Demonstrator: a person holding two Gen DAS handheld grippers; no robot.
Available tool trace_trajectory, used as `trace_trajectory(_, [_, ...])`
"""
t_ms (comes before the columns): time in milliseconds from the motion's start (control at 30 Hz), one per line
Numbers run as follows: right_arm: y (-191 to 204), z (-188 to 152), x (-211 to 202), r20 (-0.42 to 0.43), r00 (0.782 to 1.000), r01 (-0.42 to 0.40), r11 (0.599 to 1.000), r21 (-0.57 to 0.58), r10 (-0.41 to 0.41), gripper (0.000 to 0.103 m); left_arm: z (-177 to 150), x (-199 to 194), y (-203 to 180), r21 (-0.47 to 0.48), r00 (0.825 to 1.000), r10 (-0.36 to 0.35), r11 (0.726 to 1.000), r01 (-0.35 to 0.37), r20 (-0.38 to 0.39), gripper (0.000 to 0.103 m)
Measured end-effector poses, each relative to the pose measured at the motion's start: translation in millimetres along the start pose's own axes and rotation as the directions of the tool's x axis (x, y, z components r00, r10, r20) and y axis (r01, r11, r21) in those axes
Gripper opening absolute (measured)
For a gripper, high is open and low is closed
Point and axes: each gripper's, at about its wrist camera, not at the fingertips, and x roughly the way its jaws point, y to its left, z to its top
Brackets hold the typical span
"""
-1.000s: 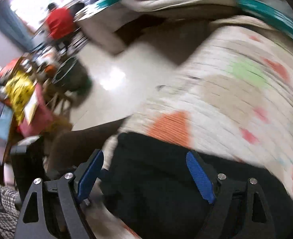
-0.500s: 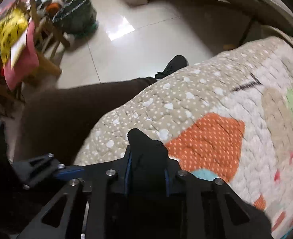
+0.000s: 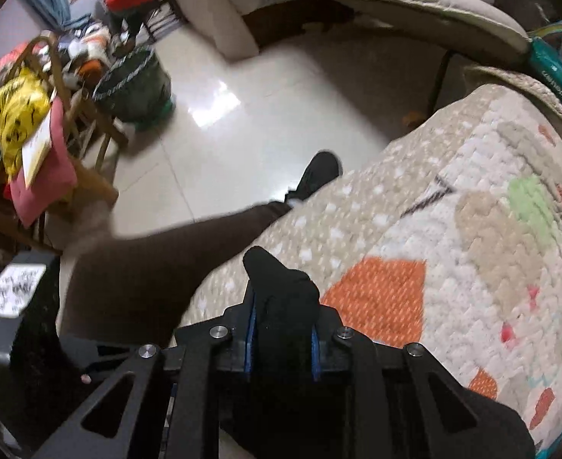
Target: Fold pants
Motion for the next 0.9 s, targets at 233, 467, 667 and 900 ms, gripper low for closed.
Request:
trace_trajectory(233, [4,55,13,0.025,1.000,-0.019,1.000,0.019,0.018,0.023,41,1,20,-0.056,0.997,0.036,0.998,-0.033,0.066,0.017])
trace_trajectory(467, [-28,70,38,0.067,0.996,-0.071,0.977,0.203,0.059,0.045,54,27,53,-0.177,0.998,0.051,0.983,-0.055,-0.024,0.032])
trace_trajectory(667, [-59,58,7,0.118,0.993,-0.047,0.961,0.271,0.015,0.059,42,22,66,-0.247,0.999,-0.053,0.967,0.054,0.014,0.051])
trace_trajectory(900, [-28,61,54,-0.045,0.999,0.017,0.995,0.101,-0.013,0.062,42,36,66,-0.278,0.994,-0.107,0.954,0.109,0.022,0.063])
